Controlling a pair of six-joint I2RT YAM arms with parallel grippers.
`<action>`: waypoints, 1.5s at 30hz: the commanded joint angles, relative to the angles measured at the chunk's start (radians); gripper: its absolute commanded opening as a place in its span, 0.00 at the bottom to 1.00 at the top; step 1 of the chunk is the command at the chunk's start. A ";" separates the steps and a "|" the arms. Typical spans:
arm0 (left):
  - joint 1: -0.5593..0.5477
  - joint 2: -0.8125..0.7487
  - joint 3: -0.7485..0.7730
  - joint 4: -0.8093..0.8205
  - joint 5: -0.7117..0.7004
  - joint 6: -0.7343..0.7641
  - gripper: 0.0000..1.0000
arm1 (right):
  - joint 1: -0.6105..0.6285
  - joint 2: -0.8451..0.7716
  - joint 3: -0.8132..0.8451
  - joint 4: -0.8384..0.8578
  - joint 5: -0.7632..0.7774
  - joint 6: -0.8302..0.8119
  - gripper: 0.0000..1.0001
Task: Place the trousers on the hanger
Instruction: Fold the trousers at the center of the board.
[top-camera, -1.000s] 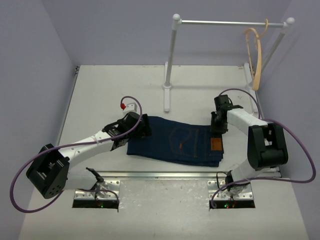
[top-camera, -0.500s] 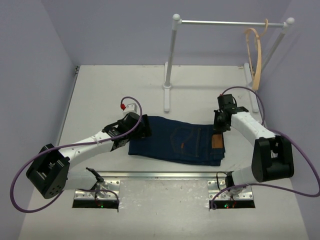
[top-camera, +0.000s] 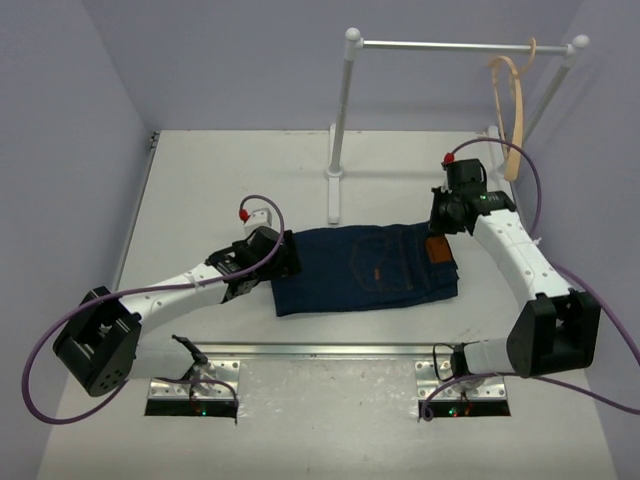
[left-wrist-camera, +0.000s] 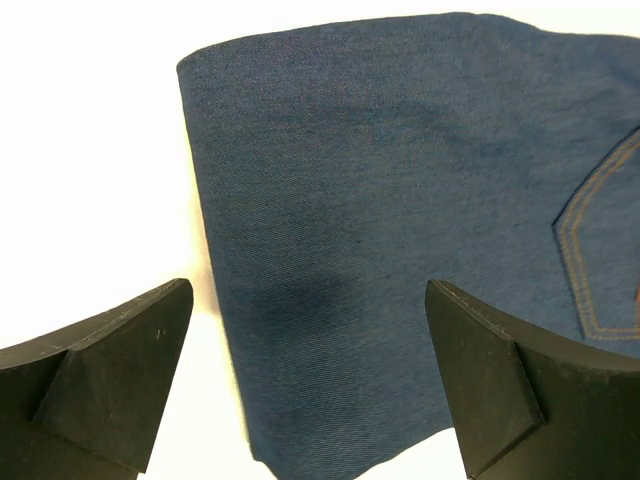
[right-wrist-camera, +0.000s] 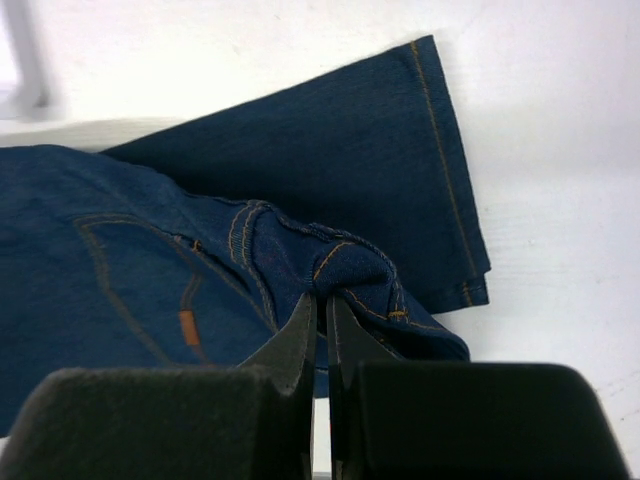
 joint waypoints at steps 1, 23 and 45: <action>0.001 0.012 0.000 0.032 -0.010 -0.012 1.00 | 0.013 -0.063 0.131 -0.020 -0.061 -0.002 0.00; 0.001 0.033 0.012 0.022 -0.021 0.018 1.00 | 0.014 0.230 0.344 -0.023 0.088 -0.069 0.05; 0.058 0.076 -0.046 0.001 -0.053 -0.234 1.00 | 0.293 0.340 0.048 0.155 0.095 0.091 0.99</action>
